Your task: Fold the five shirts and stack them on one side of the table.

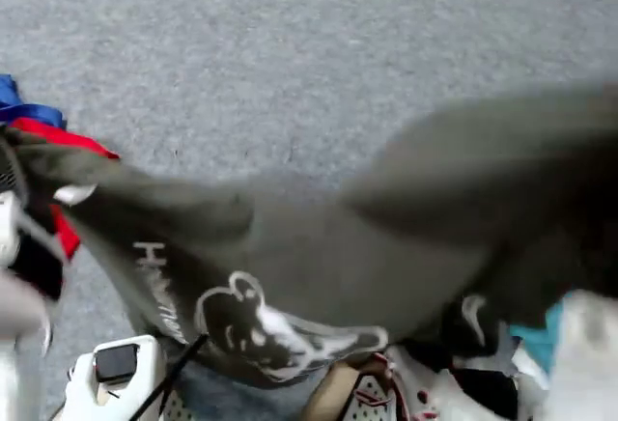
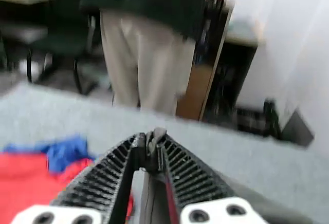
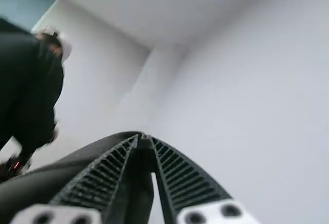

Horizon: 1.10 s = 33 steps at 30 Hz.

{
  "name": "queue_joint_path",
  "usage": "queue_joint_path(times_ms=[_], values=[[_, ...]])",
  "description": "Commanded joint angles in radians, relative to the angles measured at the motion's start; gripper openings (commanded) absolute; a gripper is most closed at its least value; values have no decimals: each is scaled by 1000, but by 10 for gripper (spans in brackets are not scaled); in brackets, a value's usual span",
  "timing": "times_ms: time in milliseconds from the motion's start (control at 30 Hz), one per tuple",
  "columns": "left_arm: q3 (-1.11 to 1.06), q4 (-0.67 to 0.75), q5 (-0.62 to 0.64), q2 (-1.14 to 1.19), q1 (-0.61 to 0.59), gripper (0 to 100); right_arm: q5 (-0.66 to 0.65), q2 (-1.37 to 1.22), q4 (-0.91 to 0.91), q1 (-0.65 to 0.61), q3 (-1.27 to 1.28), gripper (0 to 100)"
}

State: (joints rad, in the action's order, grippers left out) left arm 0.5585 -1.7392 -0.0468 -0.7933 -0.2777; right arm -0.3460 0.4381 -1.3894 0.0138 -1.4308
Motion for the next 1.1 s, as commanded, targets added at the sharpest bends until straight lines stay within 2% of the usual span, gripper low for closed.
queue_joint_path(times_ms=[0, 167, 267, 400, 533, 633, 767, 933, 1067], values=[[-269, 121, -2, -2, 0, 19, -8, -2, 38, 12, 246, 5], [-736, 499, -2, 1, -3, 19, -3, -22, 222, 10, 645, 5], [-928, 724, -2, 2, -5, 19, -8, -54, 385, 16, 883, 5], [-1030, 974, -2, 77, -5, 19, -5, -119, 618, 16, 1124, 5], [-979, 1143, 38, 274, -5, 19, -3, -228, 770, 13, 1182, 5], [-836, 1162, 78, 466, -5, 19, -3, -323, 859, 13, 1162, 5], [-562, 1073, 127, 707, -5, 19, -3, -461, 881, 12, 1061, 5], [-215, 861, 135, 944, 2, 19, -2, -585, 770, 12, 865, 5], [18, 669, 124, 1073, -5, 19, -2, -619, 578, 12, 733, 5]])
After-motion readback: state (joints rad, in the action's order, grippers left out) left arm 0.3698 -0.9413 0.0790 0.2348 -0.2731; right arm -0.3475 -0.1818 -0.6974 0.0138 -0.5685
